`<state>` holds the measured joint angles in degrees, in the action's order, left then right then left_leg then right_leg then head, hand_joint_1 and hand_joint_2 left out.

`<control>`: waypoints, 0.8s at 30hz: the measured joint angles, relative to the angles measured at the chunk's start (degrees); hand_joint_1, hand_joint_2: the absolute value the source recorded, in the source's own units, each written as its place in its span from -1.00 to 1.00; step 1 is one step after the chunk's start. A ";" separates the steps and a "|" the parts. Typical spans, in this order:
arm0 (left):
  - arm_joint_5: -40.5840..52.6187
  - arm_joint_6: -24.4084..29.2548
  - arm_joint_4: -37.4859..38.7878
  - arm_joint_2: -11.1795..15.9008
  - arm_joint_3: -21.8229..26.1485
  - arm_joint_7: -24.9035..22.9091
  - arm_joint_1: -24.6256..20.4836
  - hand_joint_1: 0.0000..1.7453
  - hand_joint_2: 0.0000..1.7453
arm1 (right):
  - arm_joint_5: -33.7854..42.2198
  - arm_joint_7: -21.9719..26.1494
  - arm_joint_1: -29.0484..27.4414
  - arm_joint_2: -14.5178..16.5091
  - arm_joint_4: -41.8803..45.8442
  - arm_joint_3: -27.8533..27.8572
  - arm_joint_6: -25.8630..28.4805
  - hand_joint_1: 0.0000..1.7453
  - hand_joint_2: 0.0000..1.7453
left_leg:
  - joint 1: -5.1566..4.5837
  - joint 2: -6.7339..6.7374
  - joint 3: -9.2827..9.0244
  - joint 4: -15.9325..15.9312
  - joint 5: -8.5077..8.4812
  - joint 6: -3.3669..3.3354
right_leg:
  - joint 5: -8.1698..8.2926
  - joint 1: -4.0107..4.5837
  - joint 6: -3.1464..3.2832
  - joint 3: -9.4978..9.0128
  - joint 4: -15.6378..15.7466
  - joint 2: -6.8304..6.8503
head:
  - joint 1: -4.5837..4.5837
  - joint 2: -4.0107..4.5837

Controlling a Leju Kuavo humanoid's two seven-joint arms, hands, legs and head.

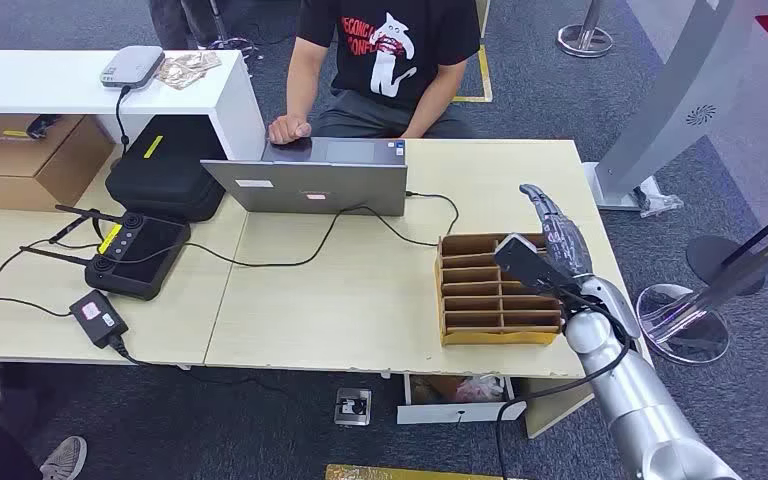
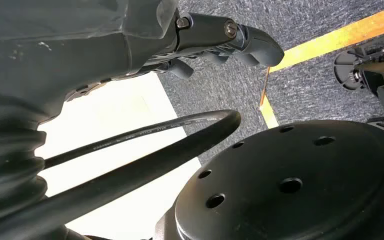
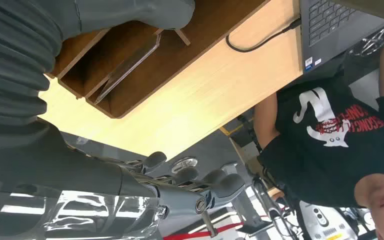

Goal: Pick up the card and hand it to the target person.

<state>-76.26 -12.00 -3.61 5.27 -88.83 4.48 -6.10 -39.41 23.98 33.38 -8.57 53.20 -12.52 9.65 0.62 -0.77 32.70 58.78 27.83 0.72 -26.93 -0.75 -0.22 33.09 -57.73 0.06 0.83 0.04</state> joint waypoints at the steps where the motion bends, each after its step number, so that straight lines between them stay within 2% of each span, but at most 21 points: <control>1: -0.02 0.00 0.00 0.00 0.00 0.00 0.00 -1.00 1.00 | 0.02 -0.07 -0.11 -0.06 0.12 0.00 0.00 -0.65 1.00 | 0.00 0.00 0.00 0.00 0.00 0.00 | 0.00 0.00 0.00 0.00 0.00 0.00 | 0.00 0.00; 11: -0.52 0.00 0.00 0.00 0.00 -0.01 0.02 -1.00 1.00 | -0.20 -0.31 -3.23 -0.97 3.07 0.00 0.34 -0.65 1.00 | 0.00 0.02 0.00 0.00 0.01 0.00 | 0.00 0.00 0.00 0.01 0.00 -0.02 | 0.00 0.00; 24: 0.08 -0.05 0.00 0.01 0.00 -0.08 0.01 -1.00 1.00 | -2.73 -1.53 -6.08 -1.49 5.86 0.00 0.37 -0.54 1.00 | 0.00 0.03 0.00 0.00 0.01 0.00 | 0.00 0.00 0.00 0.02 0.00 -0.02 | 0.00 0.00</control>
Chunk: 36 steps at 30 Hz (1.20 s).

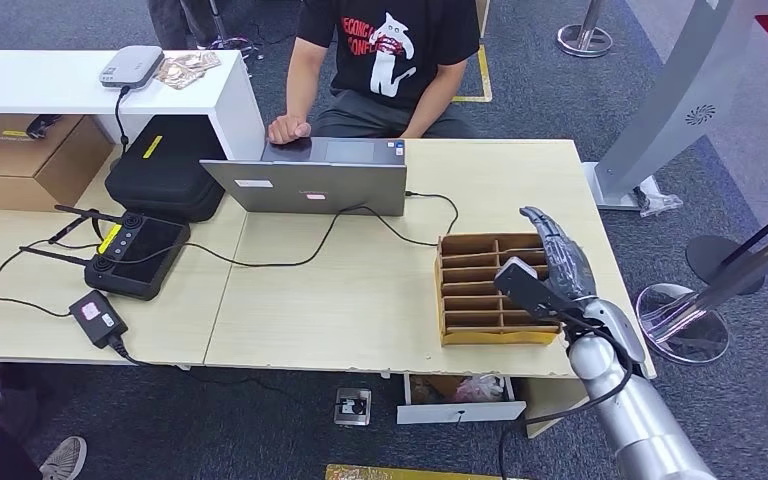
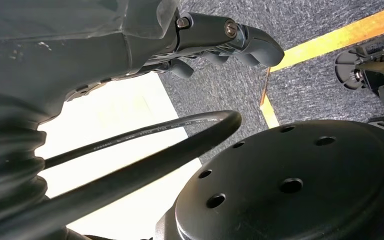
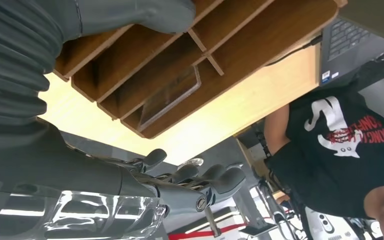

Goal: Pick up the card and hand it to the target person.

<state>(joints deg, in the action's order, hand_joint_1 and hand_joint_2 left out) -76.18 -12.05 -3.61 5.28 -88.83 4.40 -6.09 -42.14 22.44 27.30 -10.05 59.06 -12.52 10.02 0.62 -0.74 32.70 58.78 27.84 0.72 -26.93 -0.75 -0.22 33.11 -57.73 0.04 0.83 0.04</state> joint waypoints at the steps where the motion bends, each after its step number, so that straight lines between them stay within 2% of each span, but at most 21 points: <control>1: 0.19 -0.01 0.00 0.01 0.00 -0.09 -0.01 -1.00 1.00 | -0.30 -0.18 -0.20 -0.07 0.10 0.00 0.04 -0.52 1.00 | 0.00 0.00 0.00 0.00 0.00 0.00 | 0.00 0.00 0.00 0.00 0.00 0.00 | 0.00 0.00; 6: 0.82 -0.05 0.00 0.05 0.00 -0.32 -0.06 -1.00 1.00 | -1.13 -0.62 -0.45 -0.13 -0.25 0.00 0.08 -0.51 1.00 | 0.00 0.01 0.00 0.00 0.00 0.00 | 0.00 0.00 0.00 0.00 0.00 0.00 | 0.00 0.00; 9: 1.16 -0.06 0.00 0.06 0.00 -0.43 -0.09 -1.00 1.00 | -1.27 -0.67 -0.38 -0.13 -1.10 0.00 0.24 -0.44 1.00 | 0.00 0.01 0.00 0.00 0.00 0.00 | 0.00 0.00 0.00 0.00 0.00 0.00 | 0.00 0.00; 13: 1.69 -0.05 0.00 0.09 0.00 -0.70 -0.20 -1.00 1.00 | -1.27 -0.65 -0.37 -0.13 -2.06 0.00 0.74 0.04 1.00 | 0.00 0.01 -0.01 0.00 0.00 0.00 | 0.00 0.00 0.00 0.00 0.00 0.00 | 0.00 0.00; 15: 1.77 -0.02 0.00 0.10 0.00 -0.80 -0.22 -1.00 1.00 | -1.27 -0.65 -0.41 -0.13 -2.35 0.02 0.91 0.08 1.00 | 0.00 0.01 -0.01 0.00 0.00 0.00 | 0.00 0.00 0.00 0.00 0.00 0.00 | 0.00 0.00; 19: 1.78 0.03 0.00 0.11 0.00 -0.81 -0.23 -1.00 1.00 | -1.26 -0.64 -0.41 -0.13 -2.71 0.02 1.13 0.35 1.00 | 0.00 0.01 0.00 0.00 0.00 0.00 | 0.00 0.00 0.00 0.00 0.00 -0.01 | 0.00 0.00; 21: 1.78 0.04 0.00 0.12 0.00 -0.81 -0.24 -1.00 1.00 | -1.26 -0.57 -0.39 -0.13 -2.75 0.02 1.21 0.30 1.00 | 0.00 0.01 -0.01 0.00 0.00 0.00 | 0.00 0.00 0.00 0.00 0.00 -0.01 | 0.00 0.00; 26: 1.63 0.07 0.00 0.12 0.00 -0.78 -0.22 -1.00 1.00 | -1.60 -0.32 -0.42 -0.13 -2.66 0.02 1.43 0.45 1.00 | 0.00 0.01 -0.01 0.00 0.00 0.00 | 0.00 0.00 0.00 0.00 0.00 0.00 | 0.00 0.00; 36: 1.70 0.07 0.00 0.12 0.00 -0.73 -0.22 -1.00 1.00 | -1.75 -0.32 -1.46 -0.13 -1.26 0.02 1.96 0.47 1.00 | 0.00 0.01 -0.01 0.00 0.00 0.00 | 0.00 0.00 0.00 0.00 0.00 -0.01 | 0.00 0.00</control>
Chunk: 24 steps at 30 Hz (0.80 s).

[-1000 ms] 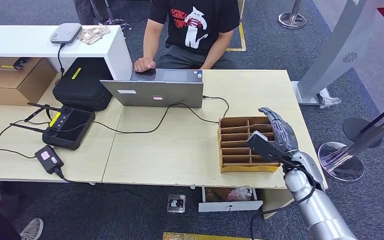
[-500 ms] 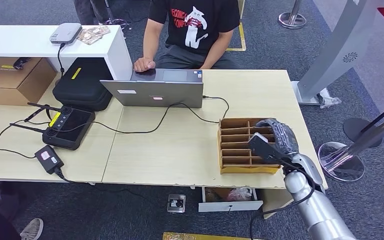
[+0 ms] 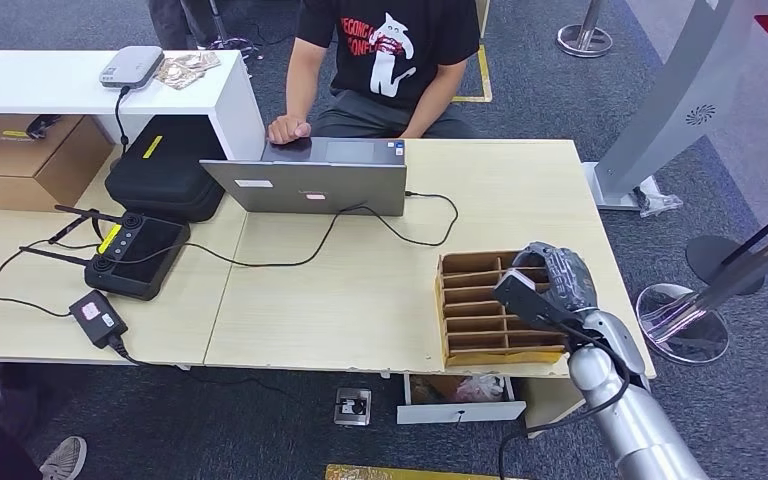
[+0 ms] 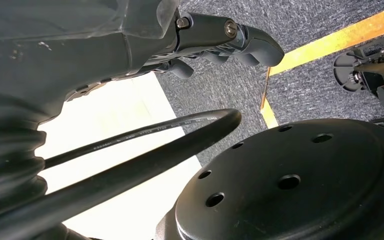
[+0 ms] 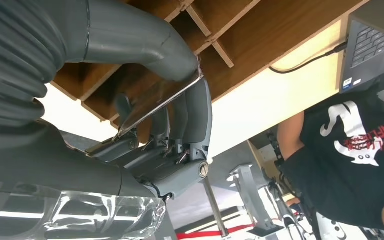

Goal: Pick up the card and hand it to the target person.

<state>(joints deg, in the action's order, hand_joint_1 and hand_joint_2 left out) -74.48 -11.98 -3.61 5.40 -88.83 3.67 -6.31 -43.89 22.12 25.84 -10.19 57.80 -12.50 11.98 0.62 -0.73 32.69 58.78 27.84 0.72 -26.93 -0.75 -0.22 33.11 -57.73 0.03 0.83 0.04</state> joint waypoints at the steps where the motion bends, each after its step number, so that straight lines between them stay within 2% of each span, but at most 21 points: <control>1: -0.06 0.00 0.00 0.00 0.00 0.02 0.00 -1.00 1.00 | -0.15 0.00 -0.04 0.00 0.10 0.00 -0.01 0.48 1.00 | 0.00 0.00 0.00 0.00 0.00 0.00 | 0.00 0.00 0.00 0.00 0.00 0.00 | 0.00 0.00; 9: -0.78 -0.02 0.00 -0.02 0.00 0.54 0.13 -1.00 1.00 | -0.50 1.06 -0.04 0.02 0.91 0.00 0.71 0.55 1.00 | 0.00 -0.01 0.01 0.00 0.00 0.00 | 0.00 0.00 0.00 -0.01 0.00 0.01 | 0.00 0.00; 13: -1.09 -0.02 0.00 -0.04 0.00 0.96 0.21 -1.00 1.00 | 0.05 1.95 0.07 0.02 2.61 0.00 1.51 0.65 1.00 | 0.00 -0.01 0.02 0.00 0.00 0.00 | 0.00 0.00 0.00 0.00 -0.01 0.01 | 0.00 0.00; 21: -1.83 -0.02 0.00 -0.09 0.00 1.17 0.45 -1.00 1.00 | 2.60 2.03 0.11 0.00 12.33 0.10 1.34 0.54 1.00 | 0.00 0.00 0.01 0.00 0.00 0.00 | 0.00 0.00 0.00 0.00 -0.01 0.00 | 0.00 0.00; 24: -1.82 -0.02 0.00 -0.13 0.00 1.49 0.48 -1.00 1.00 | 3.14 2.45 0.11 0.00 15.45 0.11 0.91 0.56 1.00 | 0.00 0.00 0.01 0.00 0.00 0.00 | 0.00 0.00 0.00 0.00 -0.01 0.00 | -0.01 0.00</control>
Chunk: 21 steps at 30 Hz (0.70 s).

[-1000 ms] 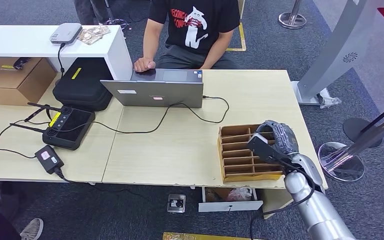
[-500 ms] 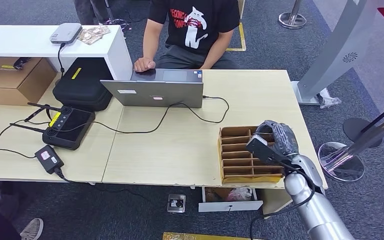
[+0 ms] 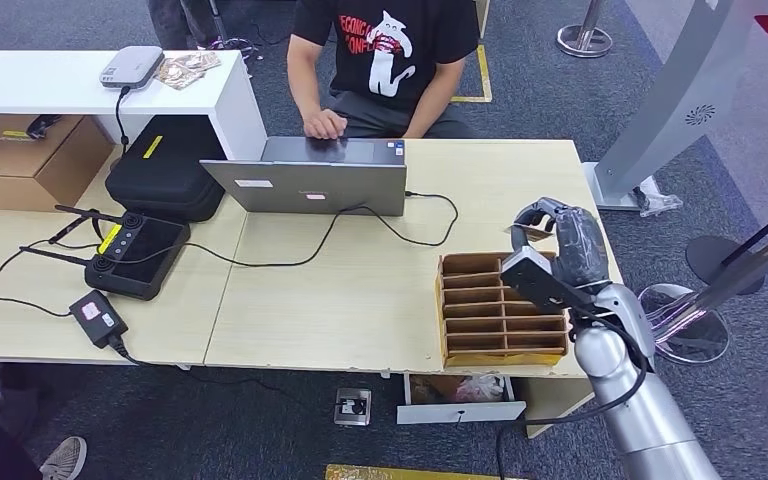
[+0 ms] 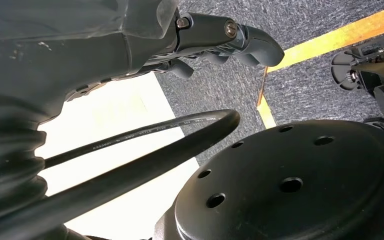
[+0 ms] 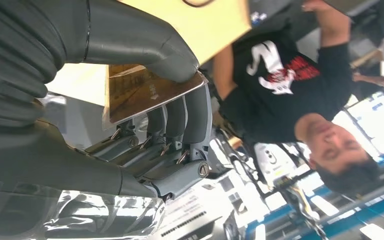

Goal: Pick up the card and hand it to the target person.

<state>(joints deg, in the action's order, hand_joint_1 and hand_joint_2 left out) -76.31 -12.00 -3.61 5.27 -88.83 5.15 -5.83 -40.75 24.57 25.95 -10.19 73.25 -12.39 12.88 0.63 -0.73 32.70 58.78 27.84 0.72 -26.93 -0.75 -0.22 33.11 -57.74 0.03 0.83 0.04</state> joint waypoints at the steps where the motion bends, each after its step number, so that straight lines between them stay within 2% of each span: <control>1: 0.03 0.00 0.00 -0.01 0.00 0.09 0.00 -1.00 1.00 | 0.26 0.20 0.00 0.00 0.95 0.00 -0.20 0.57 1.00 | 0.00 0.00 0.00 0.00 0.00 0.00 | 0.00 0.00 0.00 0.00 0.00 0.00 | 0.00 0.00; 10: 1.23 0.00 0.00 -0.01 0.00 0.24 -0.11 -1.00 1.00 | 0.41 -0.29 1.86 0.58 4.80 -0.51 -2.40 0.71 1.00 | 0.00 0.00 0.02 0.00 0.00 0.00 | 0.01 0.00 0.01 -0.01 -0.03 0.00 | 0.00 0.00; 21: 1.62 -0.19 0.02 -0.01 0.00 0.25 -0.42 -1.00 1.00 | 1.65 -1.44 10.78 4.76 -5.12 -3.56 -3.72 0.63 1.00 | 0.01 -0.01 -0.01 0.00 -0.07 0.10 | 0.02 0.00 0.03 0.00 -0.10 0.00 | 0.01 0.00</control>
<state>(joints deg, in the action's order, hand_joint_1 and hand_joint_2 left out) -74.68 -12.19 -3.59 5.27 -88.83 5.40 -6.25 -39.10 23.13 36.73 -5.42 68.13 -15.95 9.17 0.64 -0.73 32.70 58.78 27.77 0.82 -26.91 -0.74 -0.18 33.11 -57.84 0.03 0.83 0.04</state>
